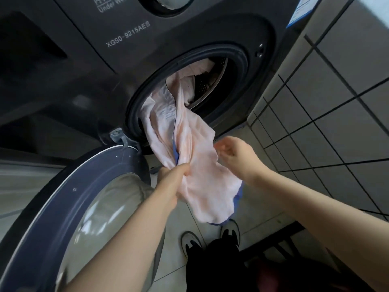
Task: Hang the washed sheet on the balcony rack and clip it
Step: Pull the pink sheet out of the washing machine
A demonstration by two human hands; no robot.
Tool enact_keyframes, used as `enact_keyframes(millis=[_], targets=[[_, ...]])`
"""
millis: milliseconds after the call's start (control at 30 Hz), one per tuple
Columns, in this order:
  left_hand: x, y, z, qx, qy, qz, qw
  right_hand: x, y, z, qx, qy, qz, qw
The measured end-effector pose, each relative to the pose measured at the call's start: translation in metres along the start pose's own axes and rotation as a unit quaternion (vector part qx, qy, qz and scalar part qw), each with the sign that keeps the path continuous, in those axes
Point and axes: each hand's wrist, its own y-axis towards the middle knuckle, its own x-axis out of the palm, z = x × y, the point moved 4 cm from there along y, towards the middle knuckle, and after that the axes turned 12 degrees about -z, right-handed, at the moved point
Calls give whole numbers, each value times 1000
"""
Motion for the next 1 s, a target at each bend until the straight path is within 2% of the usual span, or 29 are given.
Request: enact_keyframes(millis=[133,267,367,433,533,600,667,733,800,900,1000], targets=[[-2,-7,-3,0,-30,-45,999,8,28,16,110,147,-44,982],[-4,-20,-4,-17,-37,-77,996,29,37,31,236,364,-105,895],[-9,-19,-10,-27,-40,-92,995,35,38,26,240,452,-170,842],[-11,-18,-12,-27,-35,-93,995,33,40,24,219,439,-175,854],[-10,-15,-14,-20,-31,-83,996,25,44,22,168,369,-98,909],[-11,-9,-16,-16,-19,-68,997,13,46,20,119,255,-52,958],[-12,-4,-17,-12,-3,-55,998,-2,47,20,83,123,-38,988],[-13,-1,-19,-12,8,-43,999,-14,45,22,54,29,-33,998],[-14,3,-19,-12,3,-36,999,-22,41,22,17,-10,-23,1000],[-8,-1,-12,-30,-37,-75,996,-25,28,13,-48,-31,-20,998],[-3,-2,-6,-36,-80,-123,989,-19,17,-1,-85,-58,-67,992]])
